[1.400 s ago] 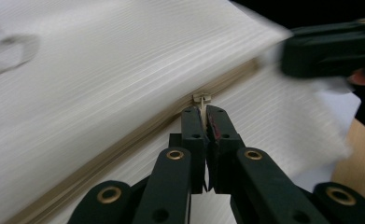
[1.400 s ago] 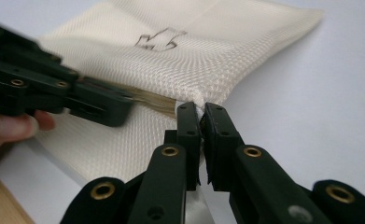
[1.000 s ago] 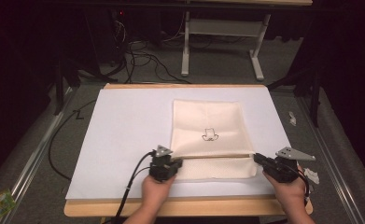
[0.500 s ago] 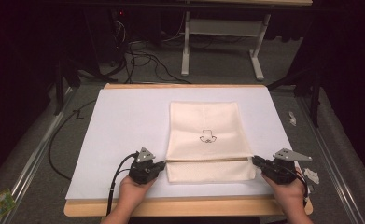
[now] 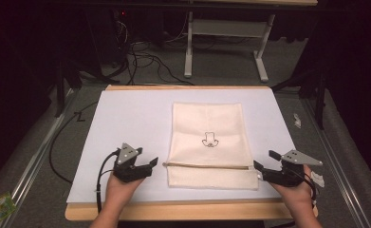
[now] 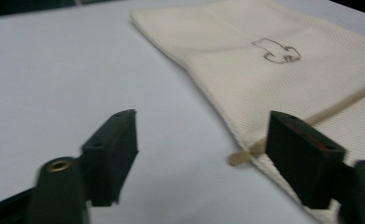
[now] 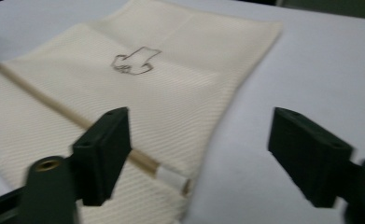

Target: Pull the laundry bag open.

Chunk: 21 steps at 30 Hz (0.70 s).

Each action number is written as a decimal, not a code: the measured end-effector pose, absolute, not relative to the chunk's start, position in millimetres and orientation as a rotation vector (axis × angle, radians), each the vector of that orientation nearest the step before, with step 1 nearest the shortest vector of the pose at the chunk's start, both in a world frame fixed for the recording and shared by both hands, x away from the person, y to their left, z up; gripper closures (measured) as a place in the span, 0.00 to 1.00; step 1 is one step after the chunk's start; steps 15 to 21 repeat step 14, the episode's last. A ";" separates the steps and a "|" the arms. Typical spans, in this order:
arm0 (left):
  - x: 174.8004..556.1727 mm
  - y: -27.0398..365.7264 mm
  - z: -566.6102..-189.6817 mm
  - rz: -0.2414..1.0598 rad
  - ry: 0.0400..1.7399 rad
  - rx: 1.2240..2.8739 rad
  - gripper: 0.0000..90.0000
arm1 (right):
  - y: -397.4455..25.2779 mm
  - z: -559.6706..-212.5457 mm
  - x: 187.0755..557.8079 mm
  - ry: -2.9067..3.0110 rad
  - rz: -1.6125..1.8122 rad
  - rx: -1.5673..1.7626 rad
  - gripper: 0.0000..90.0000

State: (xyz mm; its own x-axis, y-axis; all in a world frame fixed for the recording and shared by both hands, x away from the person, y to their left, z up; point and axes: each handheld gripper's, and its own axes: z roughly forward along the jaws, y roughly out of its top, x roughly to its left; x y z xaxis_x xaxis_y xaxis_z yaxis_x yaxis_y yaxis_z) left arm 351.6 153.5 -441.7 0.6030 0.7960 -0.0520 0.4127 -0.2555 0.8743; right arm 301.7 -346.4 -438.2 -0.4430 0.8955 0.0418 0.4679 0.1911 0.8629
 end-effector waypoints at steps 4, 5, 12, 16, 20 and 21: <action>350.3 189.3 -434.2 0.611 1.006 1.895 0.17 | -367.2 -433.8 302.5 1.879 1.145 1.321 0.08; 350.8 200.5 -433.9 0.622 1.038 1.877 0.17 | -373.3 -432.9 302.3 1.852 1.136 1.332 0.06; 352.1 211.0 -432.4 0.617 1.090 1.809 0.15 | -383.3 -433.0 303.2 1.801 1.123 1.370 0.06; 351.8 210.8 -432.8 0.615 1.088 1.812 0.14 | -382.6 -433.2 303.5 1.806 1.125 1.363 0.06; 351.8 210.8 -432.8 0.615 1.088 1.812 0.14 | -382.6 -433.2 303.5 1.806 1.125 1.363 0.06; 351.8 210.8 -432.8 0.615 1.088 1.812 0.14 | -382.6 -433.2 303.5 1.806 1.125 1.363 0.06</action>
